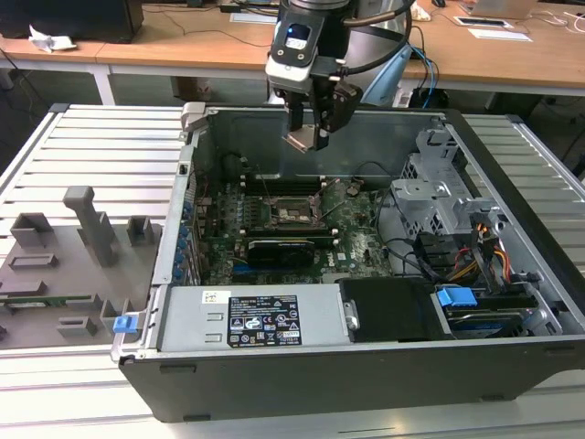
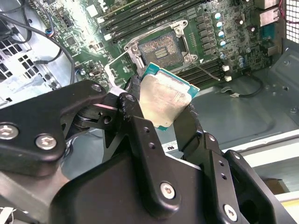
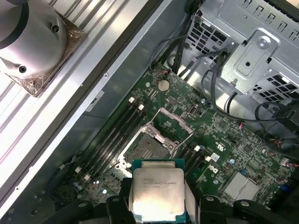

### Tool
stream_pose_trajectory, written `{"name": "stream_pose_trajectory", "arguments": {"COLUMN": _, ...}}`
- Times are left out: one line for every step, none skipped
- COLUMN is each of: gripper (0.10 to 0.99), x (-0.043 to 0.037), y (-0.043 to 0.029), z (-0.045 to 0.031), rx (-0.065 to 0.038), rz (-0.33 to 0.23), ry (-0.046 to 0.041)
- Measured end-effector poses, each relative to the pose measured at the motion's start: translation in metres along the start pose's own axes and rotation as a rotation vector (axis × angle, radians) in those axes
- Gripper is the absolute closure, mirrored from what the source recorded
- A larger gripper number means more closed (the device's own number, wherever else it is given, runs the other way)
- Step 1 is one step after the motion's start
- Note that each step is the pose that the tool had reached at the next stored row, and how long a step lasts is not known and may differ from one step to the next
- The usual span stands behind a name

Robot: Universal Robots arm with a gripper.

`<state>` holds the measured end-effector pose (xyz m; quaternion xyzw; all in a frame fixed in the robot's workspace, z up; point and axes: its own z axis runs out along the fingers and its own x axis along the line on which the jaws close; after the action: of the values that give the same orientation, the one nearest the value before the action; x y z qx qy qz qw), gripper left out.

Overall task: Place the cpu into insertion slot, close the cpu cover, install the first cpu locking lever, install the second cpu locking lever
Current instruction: 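Place the cpu into insertion slot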

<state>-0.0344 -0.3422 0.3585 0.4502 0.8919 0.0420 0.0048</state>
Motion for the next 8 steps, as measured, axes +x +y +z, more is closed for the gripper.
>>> {"name": "stream_pose_trajectory", "arguments": {"gripper": 0.557, "x": 0.0, "y": 0.0, "z": 0.0001, "rx": 0.0, "rz": 0.004, "ry": -0.0002}}
{"name": "stream_pose_trajectory", "arguments": {"gripper": 0.557, "x": 0.0, "y": 0.0, "z": 0.0001, "rx": 0.0, "rz": 0.008, "ry": -0.0004}}
{"name": "stream_pose_trajectory", "arguments": {"gripper": 0.557, "x": 0.0, "y": 0.0, "z": 0.0002, "rx": 0.0, "rz": 0.013, "ry": -0.0007}}
{"name": "stream_pose_trajectory", "arguments": {"gripper": 0.557, "x": 0.0, "y": 0.0, "z": 0.0003, "rx": 0.0, "rz": 0.019, "ry": -0.001}}
{"name": "stream_pose_trajectory", "arguments": {"gripper": 0.557, "x": 0.0, "y": 0.0, "z": 0.0003, "rx": 0.0, "rz": 0.022, "ry": -0.0011}}
{"name": "stream_pose_trajectory", "arguments": {"gripper": 0.557, "x": 0.0, "y": 0.0, "z": 0.0004, "rx": 0.0, "rz": 0.027, "ry": -0.0014}}
{"name": "stream_pose_trajectory", "arguments": {"gripper": 0.557, "x": 0.0, "y": 0.0, "z": 0.0004, "rx": 0.0, "rz": 0.031, "ry": -0.0016}}
{"name": "stream_pose_trajectory", "arguments": {"gripper": 0.557, "x": 0.0, "y": -0.0001, "z": 0.0005, "rx": 0.0, "rz": 0.036, "ry": -0.0019}}
